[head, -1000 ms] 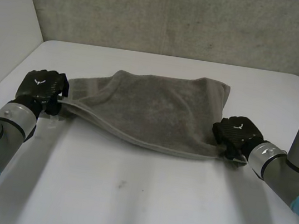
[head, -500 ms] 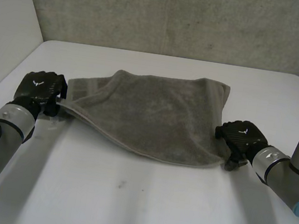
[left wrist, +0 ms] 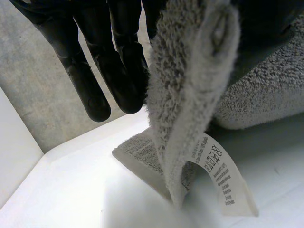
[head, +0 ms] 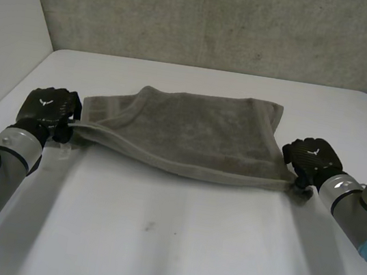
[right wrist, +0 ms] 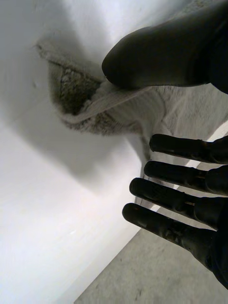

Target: Fold the towel.

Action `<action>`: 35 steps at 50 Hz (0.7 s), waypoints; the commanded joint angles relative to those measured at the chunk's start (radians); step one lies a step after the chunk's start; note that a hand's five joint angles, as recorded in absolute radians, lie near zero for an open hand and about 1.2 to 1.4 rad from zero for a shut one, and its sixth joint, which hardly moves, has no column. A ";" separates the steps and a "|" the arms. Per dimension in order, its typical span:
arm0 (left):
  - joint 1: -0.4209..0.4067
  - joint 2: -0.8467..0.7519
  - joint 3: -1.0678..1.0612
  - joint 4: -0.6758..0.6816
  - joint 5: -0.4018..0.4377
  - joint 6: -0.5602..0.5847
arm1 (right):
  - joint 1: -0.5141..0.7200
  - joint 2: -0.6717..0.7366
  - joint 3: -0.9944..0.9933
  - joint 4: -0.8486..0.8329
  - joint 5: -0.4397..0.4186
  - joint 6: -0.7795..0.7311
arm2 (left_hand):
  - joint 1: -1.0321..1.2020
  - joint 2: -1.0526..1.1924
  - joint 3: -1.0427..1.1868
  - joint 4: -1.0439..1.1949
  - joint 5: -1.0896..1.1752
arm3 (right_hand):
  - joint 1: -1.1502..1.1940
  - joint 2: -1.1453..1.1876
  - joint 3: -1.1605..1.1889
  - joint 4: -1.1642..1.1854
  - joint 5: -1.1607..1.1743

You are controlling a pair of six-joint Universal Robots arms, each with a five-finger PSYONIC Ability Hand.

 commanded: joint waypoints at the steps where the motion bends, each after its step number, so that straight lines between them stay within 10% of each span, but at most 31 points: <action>1: 0.000 0.000 0.000 -0.001 0.000 0.001 | -0.006 0.014 -0.015 0.005 0.013 0.010 | 0.198 0.177 0.179 0.178 0.192 | -0.085 -0.122 -0.107 -0.095 -0.063; 27: 0.012 0.000 0.000 -0.001 0.000 0.003 | -0.008 0.052 -0.069 0.185 0.022 0.091 | 0.198 0.177 0.179 0.178 0.192 | -0.014 -0.051 -0.036 -0.025 0.007; 35: 0.012 0.000 0.000 -0.001 0.000 0.003 | -0.012 0.071 -0.081 0.123 0.031 0.112 | 0.198 0.177 0.179 0.178 0.192 | 0.777 0.740 0.755 0.767 0.799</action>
